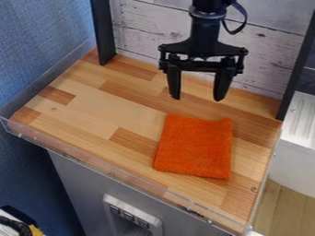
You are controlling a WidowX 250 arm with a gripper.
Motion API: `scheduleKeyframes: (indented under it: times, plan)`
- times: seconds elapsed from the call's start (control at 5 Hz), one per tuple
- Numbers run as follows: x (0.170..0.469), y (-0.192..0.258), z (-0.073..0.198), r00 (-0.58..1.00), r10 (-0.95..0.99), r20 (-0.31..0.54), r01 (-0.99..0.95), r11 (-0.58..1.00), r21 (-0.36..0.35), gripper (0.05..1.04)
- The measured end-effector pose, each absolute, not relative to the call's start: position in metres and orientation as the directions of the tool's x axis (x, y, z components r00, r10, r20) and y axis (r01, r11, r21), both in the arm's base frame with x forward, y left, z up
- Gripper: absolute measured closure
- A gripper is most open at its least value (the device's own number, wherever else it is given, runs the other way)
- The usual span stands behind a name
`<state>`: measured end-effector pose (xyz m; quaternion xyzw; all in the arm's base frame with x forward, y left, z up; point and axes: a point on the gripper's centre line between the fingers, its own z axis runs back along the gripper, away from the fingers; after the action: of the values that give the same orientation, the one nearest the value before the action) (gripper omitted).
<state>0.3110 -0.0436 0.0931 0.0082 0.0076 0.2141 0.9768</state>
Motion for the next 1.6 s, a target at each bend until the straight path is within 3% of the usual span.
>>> scheduleKeyframes:
  times: [0.4, 0.8, 1.0, 1.2, 1.6]
  plan:
    - [0.307, -0.058, 0.092, 0.907, 0.421, -0.025, -0.420, 0.907, 0.018, 0.128]
    - [0.295, -0.073, 0.078, 0.908, 0.419, -0.035, -0.418, 0.908, 0.013, 0.710]
    - [0.288, -0.073, 0.064, 0.911, 0.412, -0.034, -0.412, 0.911, 0.006, 0.924]
    - [0.283, -0.072, 0.056, 0.914, 0.406, -0.009, -0.406, 0.914, -0.012, 1.017]
    - [0.286, -0.067, 0.048, 0.921, 0.388, 0.030, -0.386, 0.921, -0.039, 1.025]
